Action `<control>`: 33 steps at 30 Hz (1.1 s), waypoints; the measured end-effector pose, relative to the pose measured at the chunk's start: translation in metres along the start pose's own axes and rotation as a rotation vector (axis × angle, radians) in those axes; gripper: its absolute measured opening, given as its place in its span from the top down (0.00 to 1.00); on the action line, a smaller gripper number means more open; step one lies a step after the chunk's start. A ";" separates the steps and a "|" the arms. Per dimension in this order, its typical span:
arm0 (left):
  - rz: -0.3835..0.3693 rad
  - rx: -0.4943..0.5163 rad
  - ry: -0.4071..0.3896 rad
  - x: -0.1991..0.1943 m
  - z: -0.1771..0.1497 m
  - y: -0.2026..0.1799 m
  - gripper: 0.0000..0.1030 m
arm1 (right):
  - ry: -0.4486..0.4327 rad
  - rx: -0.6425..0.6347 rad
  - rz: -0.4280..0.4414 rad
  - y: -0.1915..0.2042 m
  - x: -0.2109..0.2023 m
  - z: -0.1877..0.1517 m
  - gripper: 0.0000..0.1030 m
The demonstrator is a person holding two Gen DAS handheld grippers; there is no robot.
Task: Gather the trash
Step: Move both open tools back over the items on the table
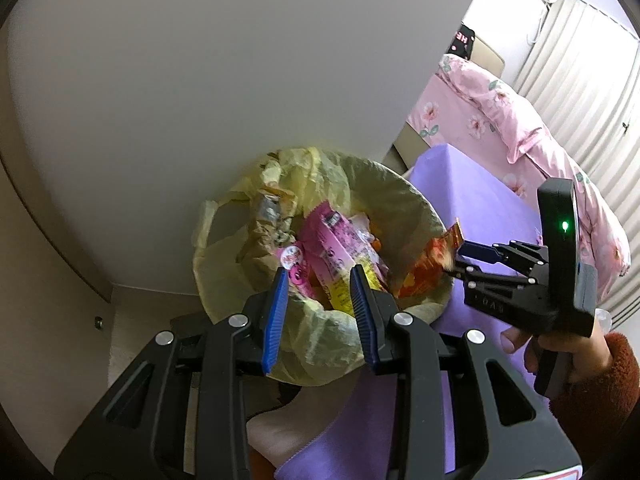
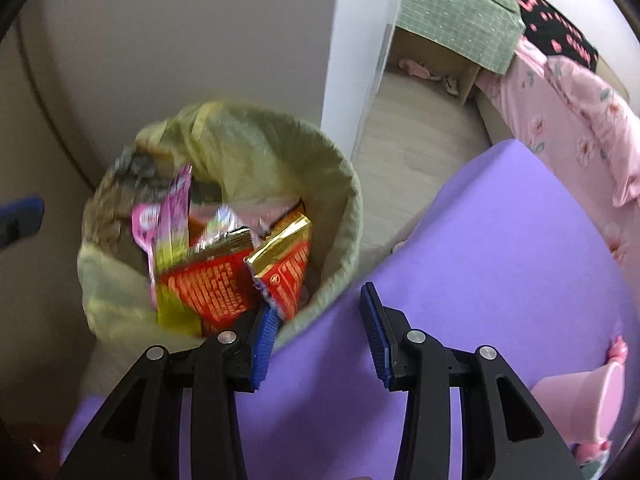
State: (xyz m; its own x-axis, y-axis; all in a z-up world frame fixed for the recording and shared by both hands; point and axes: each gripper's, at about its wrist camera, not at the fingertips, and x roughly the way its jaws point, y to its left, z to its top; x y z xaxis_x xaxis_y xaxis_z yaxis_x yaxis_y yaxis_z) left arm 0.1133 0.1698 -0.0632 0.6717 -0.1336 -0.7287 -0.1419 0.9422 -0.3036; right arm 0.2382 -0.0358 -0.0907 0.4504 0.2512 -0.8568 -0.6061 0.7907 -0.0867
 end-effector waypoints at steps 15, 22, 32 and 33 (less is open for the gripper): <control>-0.024 0.045 -0.016 -0.004 -0.001 -0.016 0.70 | -0.186 0.076 0.094 -0.025 -0.090 -0.050 0.62; -0.158 0.239 -0.076 -0.009 -0.013 -0.081 0.62 | -0.323 0.304 -0.028 -0.063 -0.152 -0.110 0.62; -0.466 0.564 0.061 0.023 -0.056 -0.211 0.62 | -0.280 0.514 -0.378 -0.137 -0.218 -0.238 0.62; -0.494 0.579 0.084 0.026 -0.061 -0.220 0.62 | -0.268 0.547 -0.397 -0.145 -0.221 -0.252 0.62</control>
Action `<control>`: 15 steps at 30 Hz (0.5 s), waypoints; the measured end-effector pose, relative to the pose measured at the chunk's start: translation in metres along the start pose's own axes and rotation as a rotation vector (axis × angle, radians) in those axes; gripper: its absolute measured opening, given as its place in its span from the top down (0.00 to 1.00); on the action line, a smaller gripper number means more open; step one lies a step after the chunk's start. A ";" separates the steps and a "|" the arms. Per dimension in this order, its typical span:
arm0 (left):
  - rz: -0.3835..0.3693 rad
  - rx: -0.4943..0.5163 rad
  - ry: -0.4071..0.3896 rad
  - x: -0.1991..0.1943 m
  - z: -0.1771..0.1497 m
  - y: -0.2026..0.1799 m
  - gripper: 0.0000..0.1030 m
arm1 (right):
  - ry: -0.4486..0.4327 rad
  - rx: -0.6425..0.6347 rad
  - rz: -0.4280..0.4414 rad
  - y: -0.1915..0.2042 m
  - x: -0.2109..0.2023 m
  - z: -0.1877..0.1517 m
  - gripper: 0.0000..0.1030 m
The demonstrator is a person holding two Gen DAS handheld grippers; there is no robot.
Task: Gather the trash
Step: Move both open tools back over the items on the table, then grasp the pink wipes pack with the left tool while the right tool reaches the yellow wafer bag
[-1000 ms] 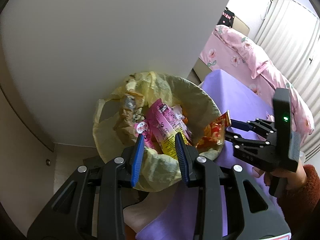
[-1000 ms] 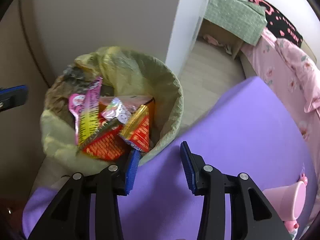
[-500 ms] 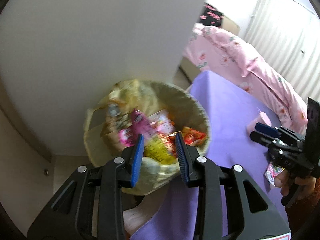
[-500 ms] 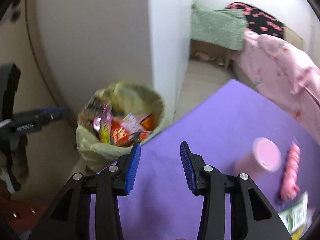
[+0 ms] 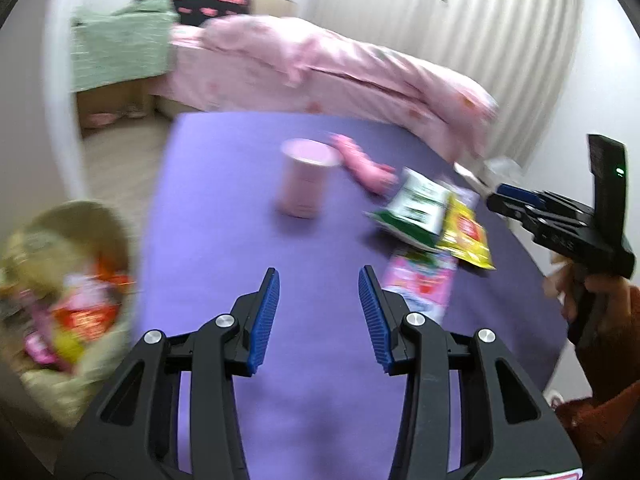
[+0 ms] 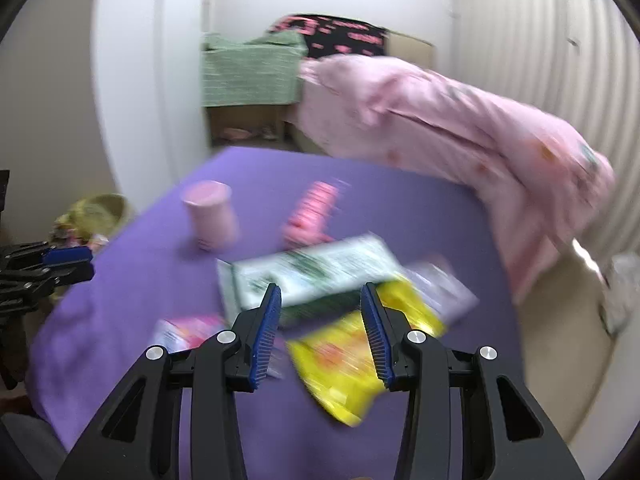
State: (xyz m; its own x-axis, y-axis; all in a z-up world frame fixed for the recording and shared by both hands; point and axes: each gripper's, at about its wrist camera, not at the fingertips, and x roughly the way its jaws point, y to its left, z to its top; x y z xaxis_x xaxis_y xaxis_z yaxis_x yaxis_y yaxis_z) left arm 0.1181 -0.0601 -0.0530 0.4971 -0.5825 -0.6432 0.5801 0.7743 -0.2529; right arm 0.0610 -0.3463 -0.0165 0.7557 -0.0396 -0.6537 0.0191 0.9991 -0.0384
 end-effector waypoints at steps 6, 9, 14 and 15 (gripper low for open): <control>-0.065 0.097 0.084 0.042 0.004 -0.040 0.62 | 0.057 0.102 -0.033 -0.044 0.001 -0.031 0.62; -0.056 0.111 0.132 0.060 0.005 -0.051 0.62 | 0.088 0.156 -0.024 -0.052 0.010 -0.043 0.62; -0.051 0.089 0.240 0.085 0.003 -0.057 0.66 | 0.163 0.301 0.026 -0.062 0.033 -0.052 0.62; -0.041 0.099 0.256 0.087 0.000 -0.059 0.77 | 0.181 0.326 0.038 -0.062 0.038 -0.052 0.62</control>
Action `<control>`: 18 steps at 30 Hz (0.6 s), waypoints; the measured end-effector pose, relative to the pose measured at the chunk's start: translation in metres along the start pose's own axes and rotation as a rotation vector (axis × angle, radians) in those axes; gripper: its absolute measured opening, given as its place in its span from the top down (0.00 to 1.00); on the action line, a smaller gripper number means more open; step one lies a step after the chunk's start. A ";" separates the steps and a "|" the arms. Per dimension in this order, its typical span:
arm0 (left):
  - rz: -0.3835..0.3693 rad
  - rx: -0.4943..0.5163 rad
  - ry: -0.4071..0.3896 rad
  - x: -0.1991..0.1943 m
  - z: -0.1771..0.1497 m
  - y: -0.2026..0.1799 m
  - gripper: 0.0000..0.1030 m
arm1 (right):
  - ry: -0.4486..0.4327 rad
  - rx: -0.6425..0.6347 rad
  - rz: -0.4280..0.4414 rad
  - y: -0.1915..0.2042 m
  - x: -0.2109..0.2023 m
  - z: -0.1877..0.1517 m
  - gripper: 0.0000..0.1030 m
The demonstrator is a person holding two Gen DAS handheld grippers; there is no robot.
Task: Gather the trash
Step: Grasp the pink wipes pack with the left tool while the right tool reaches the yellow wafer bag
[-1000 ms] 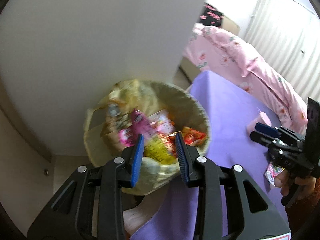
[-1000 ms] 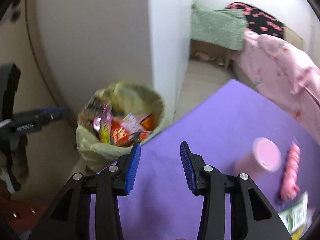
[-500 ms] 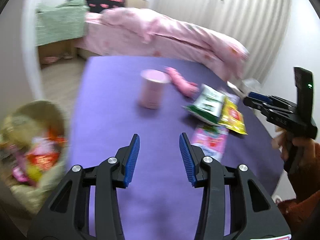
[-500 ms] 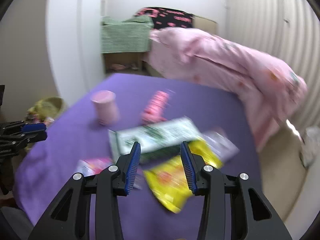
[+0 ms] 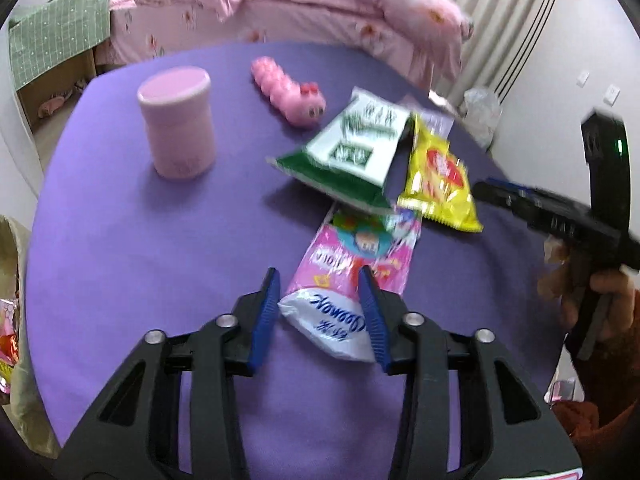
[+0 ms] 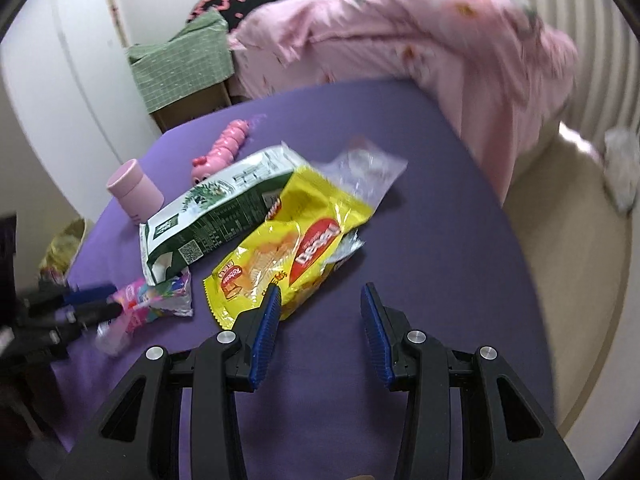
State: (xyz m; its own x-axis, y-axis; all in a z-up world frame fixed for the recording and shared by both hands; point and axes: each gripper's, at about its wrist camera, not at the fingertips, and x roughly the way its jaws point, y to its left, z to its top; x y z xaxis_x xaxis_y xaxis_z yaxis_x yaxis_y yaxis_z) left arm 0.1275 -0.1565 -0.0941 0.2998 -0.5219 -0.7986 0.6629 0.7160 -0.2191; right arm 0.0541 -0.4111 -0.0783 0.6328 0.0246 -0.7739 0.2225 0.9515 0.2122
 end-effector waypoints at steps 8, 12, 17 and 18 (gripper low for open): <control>0.064 -0.060 0.000 -0.023 -0.023 0.031 0.90 | 0.040 0.032 0.102 0.022 0.026 0.012 0.51; 0.133 -0.124 -0.023 -0.042 -0.037 0.057 0.90 | 0.050 0.032 0.105 0.028 0.030 0.015 0.43; 0.124 -0.199 -0.082 -0.069 -0.044 0.078 0.90 | 0.092 -0.160 0.011 0.050 0.029 0.008 0.43; 0.115 -0.209 -0.096 -0.071 -0.042 0.079 0.90 | 0.099 -0.198 -0.009 0.055 0.029 0.005 0.43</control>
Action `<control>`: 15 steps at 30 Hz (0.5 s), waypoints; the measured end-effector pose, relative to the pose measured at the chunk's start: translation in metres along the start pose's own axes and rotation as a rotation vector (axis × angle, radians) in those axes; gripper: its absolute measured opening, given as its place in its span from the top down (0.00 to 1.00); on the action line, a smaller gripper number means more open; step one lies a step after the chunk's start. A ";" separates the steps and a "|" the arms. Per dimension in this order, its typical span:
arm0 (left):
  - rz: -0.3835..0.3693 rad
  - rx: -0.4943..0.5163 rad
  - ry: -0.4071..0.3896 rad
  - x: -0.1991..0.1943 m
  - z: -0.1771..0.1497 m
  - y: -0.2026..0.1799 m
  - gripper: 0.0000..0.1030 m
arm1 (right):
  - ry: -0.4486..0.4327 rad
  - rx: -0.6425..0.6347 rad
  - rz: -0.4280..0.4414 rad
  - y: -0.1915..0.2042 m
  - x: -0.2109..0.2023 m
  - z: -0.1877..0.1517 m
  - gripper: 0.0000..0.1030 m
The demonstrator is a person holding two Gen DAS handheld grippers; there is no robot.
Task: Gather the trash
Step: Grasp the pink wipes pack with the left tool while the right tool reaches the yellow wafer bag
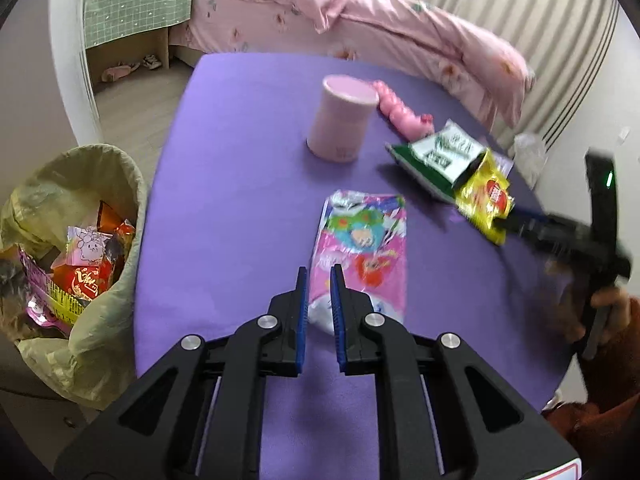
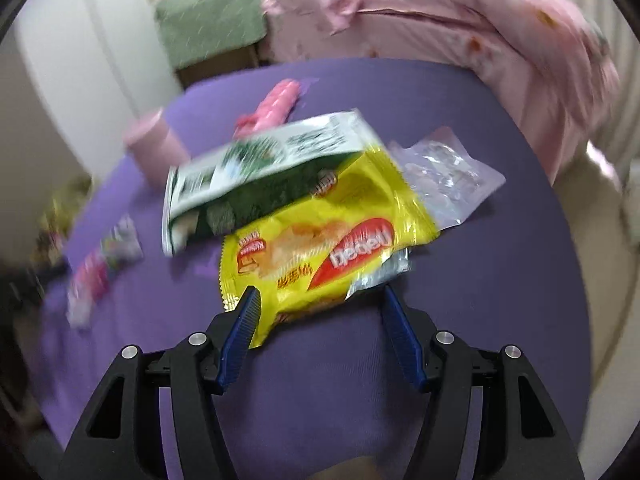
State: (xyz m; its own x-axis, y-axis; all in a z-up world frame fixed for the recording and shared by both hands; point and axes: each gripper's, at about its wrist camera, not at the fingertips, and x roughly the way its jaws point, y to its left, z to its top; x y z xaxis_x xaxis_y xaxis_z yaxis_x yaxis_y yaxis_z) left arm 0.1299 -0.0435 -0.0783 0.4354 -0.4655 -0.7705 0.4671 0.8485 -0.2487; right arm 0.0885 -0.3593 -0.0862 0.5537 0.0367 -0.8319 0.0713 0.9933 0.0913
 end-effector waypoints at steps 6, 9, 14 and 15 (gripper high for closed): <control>-0.029 -0.045 -0.044 -0.006 0.006 -0.001 0.81 | -0.019 0.090 0.030 -0.003 -0.007 -0.007 0.43; -0.019 -0.039 -0.039 -0.004 0.005 -0.002 0.78 | -0.038 0.171 0.030 -0.010 -0.004 0.001 0.43; -0.019 -0.043 -0.048 -0.004 0.003 -0.002 0.72 | -0.046 0.220 0.023 -0.018 0.008 0.018 0.63; -0.018 -0.044 -0.049 -0.002 0.004 -0.003 0.70 | -0.045 0.210 0.030 -0.018 0.009 0.020 0.77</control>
State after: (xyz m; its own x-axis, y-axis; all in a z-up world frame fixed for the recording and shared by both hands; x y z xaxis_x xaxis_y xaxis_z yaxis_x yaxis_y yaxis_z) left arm 0.1305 -0.0457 -0.0736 0.4652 -0.4915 -0.7362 0.4413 0.8498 -0.2884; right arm 0.1087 -0.3793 -0.0842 0.5939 0.0559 -0.8026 0.2232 0.9470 0.2312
